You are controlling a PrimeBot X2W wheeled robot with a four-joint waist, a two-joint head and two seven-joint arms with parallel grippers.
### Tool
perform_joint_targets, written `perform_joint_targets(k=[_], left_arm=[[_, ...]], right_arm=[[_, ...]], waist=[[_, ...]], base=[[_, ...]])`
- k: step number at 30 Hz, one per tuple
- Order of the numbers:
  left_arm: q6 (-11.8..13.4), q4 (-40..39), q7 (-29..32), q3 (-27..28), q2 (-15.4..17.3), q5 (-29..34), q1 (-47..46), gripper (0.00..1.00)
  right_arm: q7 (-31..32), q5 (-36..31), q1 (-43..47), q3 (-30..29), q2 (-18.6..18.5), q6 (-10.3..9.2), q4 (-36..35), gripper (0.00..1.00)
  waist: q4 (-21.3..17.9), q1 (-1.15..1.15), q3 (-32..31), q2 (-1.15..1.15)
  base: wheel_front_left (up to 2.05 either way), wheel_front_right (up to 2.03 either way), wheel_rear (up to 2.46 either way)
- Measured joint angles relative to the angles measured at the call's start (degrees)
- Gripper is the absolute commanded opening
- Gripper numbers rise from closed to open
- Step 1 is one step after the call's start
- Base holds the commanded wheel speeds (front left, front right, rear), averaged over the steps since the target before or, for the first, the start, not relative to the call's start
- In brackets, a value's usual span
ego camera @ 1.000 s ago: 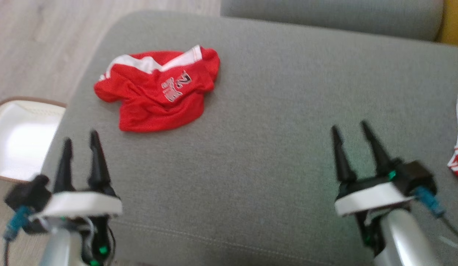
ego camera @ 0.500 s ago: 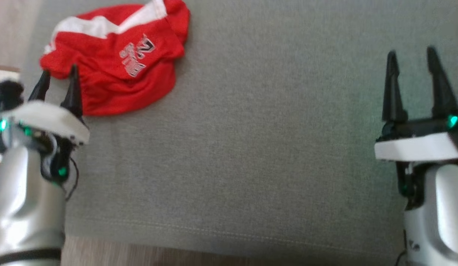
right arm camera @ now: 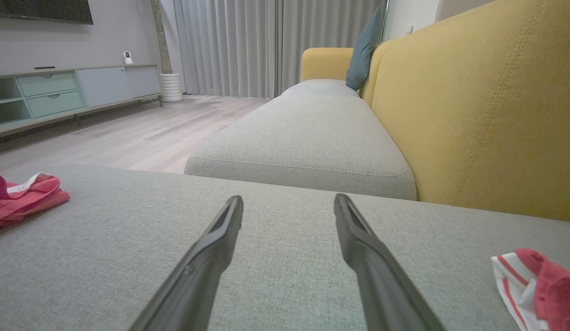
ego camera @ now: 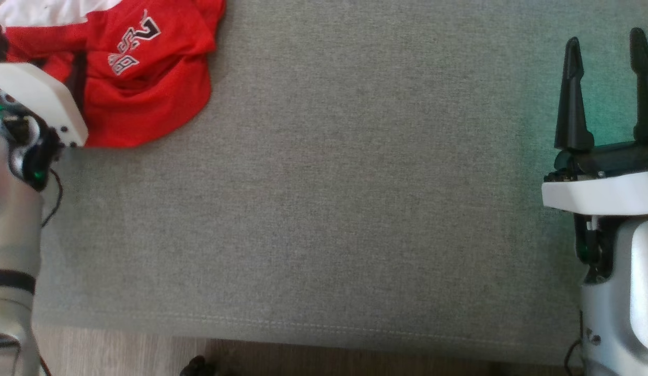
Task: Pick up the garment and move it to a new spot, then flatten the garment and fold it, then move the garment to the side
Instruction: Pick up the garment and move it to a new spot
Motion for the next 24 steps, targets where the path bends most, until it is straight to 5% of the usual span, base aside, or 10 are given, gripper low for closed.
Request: perform_joint_targets(k=[2, 3, 4, 16, 24], left_arm=[[0.0, 2.0, 0.7, -1.1, 0.4, 0.0, -1.5, 1.00], [0.0, 2.7, 1.2, -1.8, 0.6, -0.4, -2.0, 0.36], [0.0, 3.2, 1.3, -2.7, 0.8, -1.1, -2.4, 0.00], [0.3, 5.2, -15.6, -3.2, -0.4, -3.9, -0.9, 0.00], [2.0, -0.9, -20.5, -3.8, -3.6, -3.9, 0.8, 0.00]], right_arm=[[0.0, 0.0, 0.0, 0.1, 0.0, 0.00, -0.1, 1.00], [0.0, 0.0, 0.0, 0.1, 0.0, 0.00, -0.1, 1.00], [0.0, 0.0, 0.0, 0.2, 0.0, 0.00, -0.1, 1.00], [-2.7, 1.6, 0.4, 2.7, 0.0, 0.00, 5.6, 1.00], [-4.6, 4.8, 3.9, 3.6, 0.0, 0.00, 9.5, 1.00]], waist=[[-0.4, -0.01, 0.3, 0.00], [-0.6, -0.01, 0.3, 0.00], [-0.8, 0.00, 0.2, 0.00], [-2.6, -0.01, -6.4, 0.00], [-4.2, -0.01, -12.9, 0.00]], base=[[0.00, 0.00, 0.00], [0.00, 0.00, 0.00], [0.00, 0.00, 0.00], [0.00, 0.00, 0.00], [0.00, 0.00, 0.00]])
